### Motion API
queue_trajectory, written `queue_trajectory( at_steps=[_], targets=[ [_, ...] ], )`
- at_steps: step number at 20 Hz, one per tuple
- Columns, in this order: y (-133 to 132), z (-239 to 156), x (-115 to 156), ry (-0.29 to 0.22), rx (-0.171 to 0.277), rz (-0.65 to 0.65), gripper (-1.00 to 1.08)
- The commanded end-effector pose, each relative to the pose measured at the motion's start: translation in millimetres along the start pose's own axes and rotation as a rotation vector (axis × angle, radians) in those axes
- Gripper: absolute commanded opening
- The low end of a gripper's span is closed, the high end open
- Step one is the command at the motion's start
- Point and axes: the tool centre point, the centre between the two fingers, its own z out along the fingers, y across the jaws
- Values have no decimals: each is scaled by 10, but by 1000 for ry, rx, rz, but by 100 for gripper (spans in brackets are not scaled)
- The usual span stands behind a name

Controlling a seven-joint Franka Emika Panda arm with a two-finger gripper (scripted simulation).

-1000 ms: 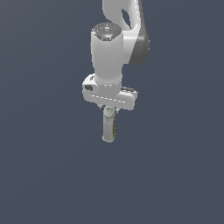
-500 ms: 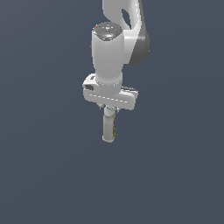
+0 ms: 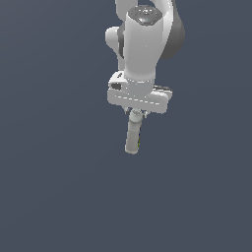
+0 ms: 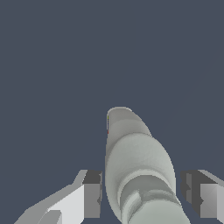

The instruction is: Pick up the object and move it to a goal position.

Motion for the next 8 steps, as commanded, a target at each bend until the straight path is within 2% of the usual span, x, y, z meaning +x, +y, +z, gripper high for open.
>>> queue_trajectory(
  at_steps=[1,8],
  targets=[
    [-114,-152,-62,11,4,0,-100],
    [-210,-222,-110,10,4,0,-100]
  ],
)
